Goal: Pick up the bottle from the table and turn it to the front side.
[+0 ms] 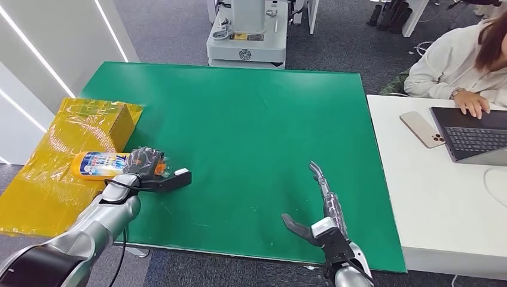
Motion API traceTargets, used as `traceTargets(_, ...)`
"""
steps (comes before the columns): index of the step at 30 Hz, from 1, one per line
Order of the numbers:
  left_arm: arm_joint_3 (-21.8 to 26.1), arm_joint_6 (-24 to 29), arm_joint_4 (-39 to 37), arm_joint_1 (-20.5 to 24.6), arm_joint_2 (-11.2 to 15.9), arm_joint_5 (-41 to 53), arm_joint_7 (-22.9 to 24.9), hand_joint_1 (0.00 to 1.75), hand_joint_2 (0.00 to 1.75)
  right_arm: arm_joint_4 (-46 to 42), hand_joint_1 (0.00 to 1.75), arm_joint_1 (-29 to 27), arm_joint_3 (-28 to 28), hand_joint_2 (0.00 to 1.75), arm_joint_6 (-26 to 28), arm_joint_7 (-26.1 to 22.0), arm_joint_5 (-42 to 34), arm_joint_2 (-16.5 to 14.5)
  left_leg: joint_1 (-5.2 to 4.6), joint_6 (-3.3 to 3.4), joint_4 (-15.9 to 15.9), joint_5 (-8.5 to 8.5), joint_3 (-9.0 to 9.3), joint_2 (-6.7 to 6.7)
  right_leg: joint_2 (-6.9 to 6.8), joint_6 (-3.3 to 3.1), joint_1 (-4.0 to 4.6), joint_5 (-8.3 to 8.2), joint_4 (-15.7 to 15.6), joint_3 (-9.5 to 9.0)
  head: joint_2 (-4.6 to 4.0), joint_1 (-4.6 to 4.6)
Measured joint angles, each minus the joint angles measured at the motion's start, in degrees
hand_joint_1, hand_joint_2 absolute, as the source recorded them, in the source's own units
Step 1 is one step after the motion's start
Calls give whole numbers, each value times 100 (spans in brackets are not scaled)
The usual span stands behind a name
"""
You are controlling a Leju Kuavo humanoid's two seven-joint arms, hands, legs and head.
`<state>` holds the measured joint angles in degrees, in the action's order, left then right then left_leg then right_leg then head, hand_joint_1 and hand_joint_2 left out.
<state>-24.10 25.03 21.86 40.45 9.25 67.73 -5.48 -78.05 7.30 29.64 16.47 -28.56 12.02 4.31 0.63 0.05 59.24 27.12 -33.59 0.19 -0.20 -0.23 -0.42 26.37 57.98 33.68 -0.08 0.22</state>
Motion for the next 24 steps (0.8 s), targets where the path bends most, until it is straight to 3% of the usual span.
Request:
traceTargets(2, 23, -7, -1, -1, 7, 10, 10, 164, 175, 42, 0, 24, 1, 175, -1, -2, -9, 0, 0, -1, -1, -1, 1, 1, 1, -1, 0, 0, 1, 0, -1, 0)
traceTargets(5, 39, -16, -14, -3, 11, 5, 14, 34, 175, 103, 0, 59, 2, 175, -1, -4, -28, 0, 0, -4, -3, -2, 2, 0, 0, -1, 1, 1, 3, 0, 0, 0)
traceTargets(6, 52, -14, -22, -6, 11, -12, 14, 0, 175, 124, 0, 69, 2, 175, -1, -5, -38, 0, 1, -4, -3, -2, 2, 0, 0, -1, 1, 1, 4, 1, 0, 0)
traceTargets(13, 283, 343, -37, -72, -23, -361, -290, 0, 175, 282, 0, 142, 10, 175, 31, -48, -195, 0, 1, -4, -3, -3, 1, -2, -1, -1, 1, 1, 4, 0, 0, 0)
traceTargets(18, 694, 720, -37, -249, -171, -1206, -1144, 0, 175, 358, 0, 143, 44, 175, 71, -80, -309, 0, 0, -4, -2, -3, -2, -9, -8, -1, 0, 2, 0, 0, -1, 1)
traceTargets(24, 1123, 740, -18, -398, -370, -1958, -1795, 0, 175, 404, 0, 149, 69, 175, 75, -95, -396, 0, -1, -4, -1, -3, -4, -11, -11, 0, 0, 1, -2, 0, -1, 1)
